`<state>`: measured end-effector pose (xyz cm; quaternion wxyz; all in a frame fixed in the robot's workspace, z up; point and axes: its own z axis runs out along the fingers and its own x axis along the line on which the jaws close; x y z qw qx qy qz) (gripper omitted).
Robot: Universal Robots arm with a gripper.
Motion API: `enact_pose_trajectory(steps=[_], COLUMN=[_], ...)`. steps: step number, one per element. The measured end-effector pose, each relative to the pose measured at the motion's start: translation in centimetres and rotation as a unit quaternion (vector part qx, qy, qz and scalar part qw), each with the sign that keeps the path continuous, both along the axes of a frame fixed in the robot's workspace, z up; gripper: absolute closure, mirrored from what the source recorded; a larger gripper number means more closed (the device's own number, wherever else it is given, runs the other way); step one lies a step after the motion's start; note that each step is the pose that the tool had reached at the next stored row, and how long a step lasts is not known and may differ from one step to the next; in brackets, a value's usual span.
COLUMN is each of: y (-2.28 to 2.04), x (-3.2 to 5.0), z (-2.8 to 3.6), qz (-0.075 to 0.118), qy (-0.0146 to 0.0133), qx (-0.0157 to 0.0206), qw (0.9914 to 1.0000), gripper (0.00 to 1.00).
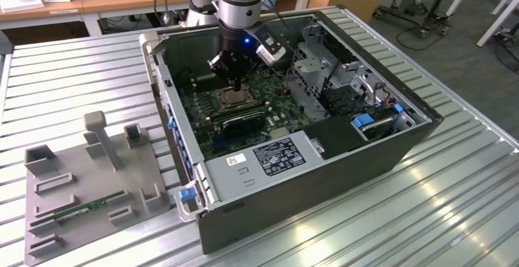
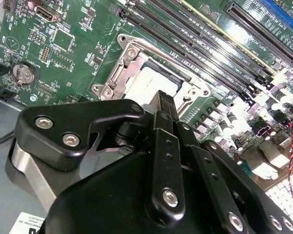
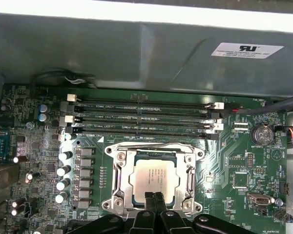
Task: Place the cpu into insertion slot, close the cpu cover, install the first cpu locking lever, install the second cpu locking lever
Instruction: 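Install the second cpu locking lever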
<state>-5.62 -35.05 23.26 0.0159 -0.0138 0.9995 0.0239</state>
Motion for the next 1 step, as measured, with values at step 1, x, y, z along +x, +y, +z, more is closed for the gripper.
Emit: enact_pose_trajectory(steps=[1], y=[0.0], x=[0.0], z=[0.0], qz=[0.0], qy=[0.0], qx=[0.0], qw=[1.0], gripper=[0.89])
